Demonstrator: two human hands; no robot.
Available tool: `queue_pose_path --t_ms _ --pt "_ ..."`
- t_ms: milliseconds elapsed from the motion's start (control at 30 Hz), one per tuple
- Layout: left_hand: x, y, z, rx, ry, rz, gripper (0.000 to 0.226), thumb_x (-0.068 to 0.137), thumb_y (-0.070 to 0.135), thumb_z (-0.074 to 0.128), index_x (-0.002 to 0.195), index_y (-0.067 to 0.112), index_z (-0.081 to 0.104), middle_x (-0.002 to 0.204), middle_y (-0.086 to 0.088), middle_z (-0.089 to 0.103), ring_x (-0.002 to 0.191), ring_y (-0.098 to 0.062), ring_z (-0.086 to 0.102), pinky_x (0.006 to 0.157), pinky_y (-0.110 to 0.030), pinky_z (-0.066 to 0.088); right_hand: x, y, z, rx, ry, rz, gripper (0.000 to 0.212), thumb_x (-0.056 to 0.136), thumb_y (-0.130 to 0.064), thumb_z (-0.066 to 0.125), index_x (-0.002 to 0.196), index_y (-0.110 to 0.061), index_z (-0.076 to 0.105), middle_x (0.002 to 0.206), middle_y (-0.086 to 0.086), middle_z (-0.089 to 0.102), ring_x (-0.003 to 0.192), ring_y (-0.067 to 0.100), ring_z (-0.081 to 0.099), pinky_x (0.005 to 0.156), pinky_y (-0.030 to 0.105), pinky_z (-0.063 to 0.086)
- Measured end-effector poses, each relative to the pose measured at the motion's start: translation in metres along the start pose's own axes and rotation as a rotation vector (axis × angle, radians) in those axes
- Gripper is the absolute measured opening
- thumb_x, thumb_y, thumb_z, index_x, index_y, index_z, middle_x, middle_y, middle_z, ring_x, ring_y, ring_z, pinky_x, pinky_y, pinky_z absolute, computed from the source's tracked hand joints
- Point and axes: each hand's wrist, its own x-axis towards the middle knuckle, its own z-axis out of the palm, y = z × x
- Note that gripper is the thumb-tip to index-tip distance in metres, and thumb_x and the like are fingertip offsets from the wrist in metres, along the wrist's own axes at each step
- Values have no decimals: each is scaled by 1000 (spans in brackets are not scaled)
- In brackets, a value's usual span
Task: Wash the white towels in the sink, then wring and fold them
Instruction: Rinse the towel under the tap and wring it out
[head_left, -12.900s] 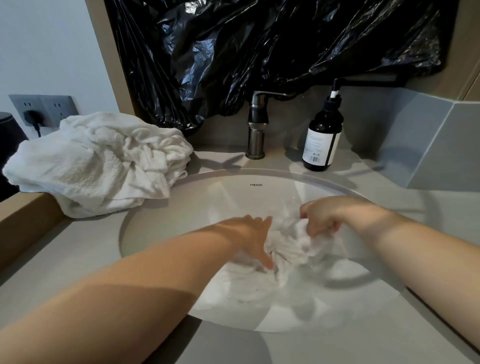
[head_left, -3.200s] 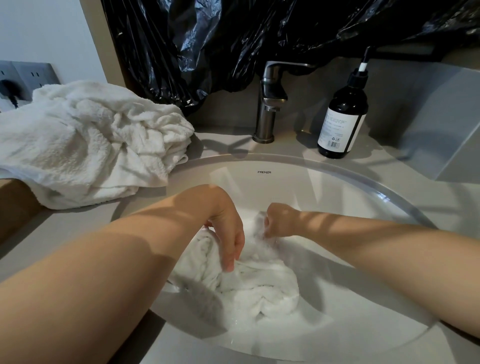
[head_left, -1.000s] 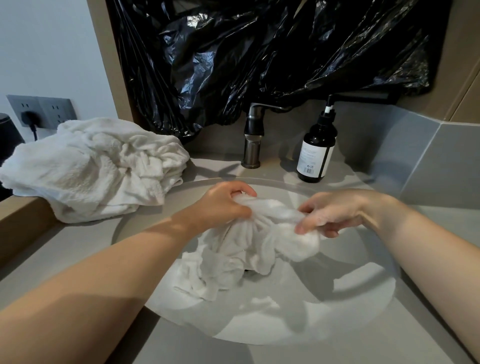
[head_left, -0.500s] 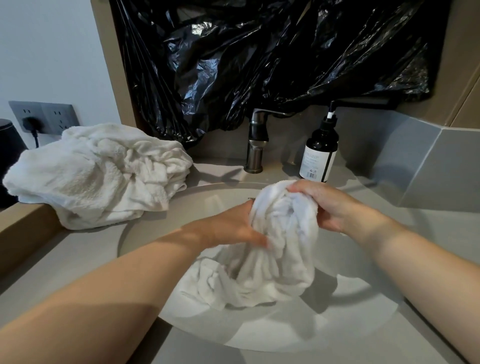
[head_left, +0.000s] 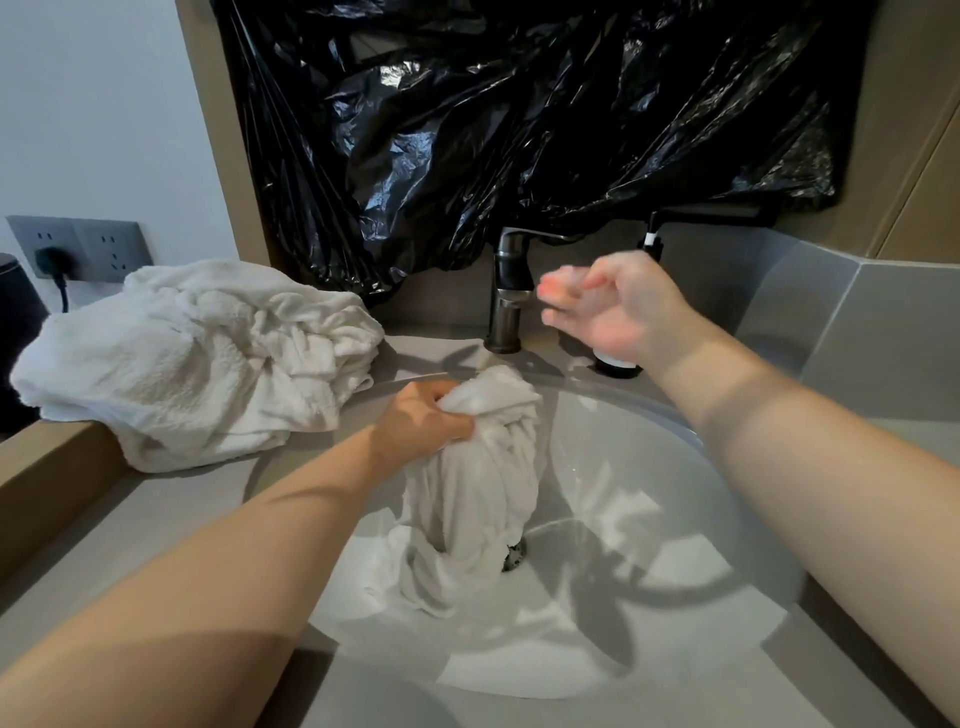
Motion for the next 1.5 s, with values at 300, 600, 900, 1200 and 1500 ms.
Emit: queue_pose_path --t_ms 300,600,900,1200,1500 --pt "3 3 17 -38 -31 41 25 77 0 64 96 14 72 82 1 67 67 -3 62 54 -13 45 10 -24 25 306 60 -50 66 85 8 25 148 5 6 141 35 36 131 40 45 113 55 27" --pt "7 -4 15 -126 -9 -1 21 74 9 69 95 13 70 75 3 68 66 -10 65 55 -19 48 9 -2 12 -222 342 -179 22 94 -3 42 102 -8 62 95 9 67 80 16 64 72 32 50" --pt "19 11 19 -423 70 -143 29 57 23 63 84 12 66 92 -5 65 89 -19 61 84 -21 50 1 82 -36 -964 137 151 32 88 -10 66 119 -14 58 101 3 61 85 13 56 63 19 42" --pt "16 19 39 -738 -138 -349 53 97 53 45 121 9 60 112 -5 69 106 -26 67 98 -39 51 -1 89 -32 -694 391 -61 24 92 -37 58 91 -13 56 84 4 63 85 23 59 77 27 48" --pt "34 15 19 -734 -127 -405 43 105 28 36 109 0 68 108 -21 71 101 -35 68 81 -42 57 19 114 -29 -835 191 -81 17 101 -18 46 93 -11 58 88 7 58 87 22 56 72 25 43"
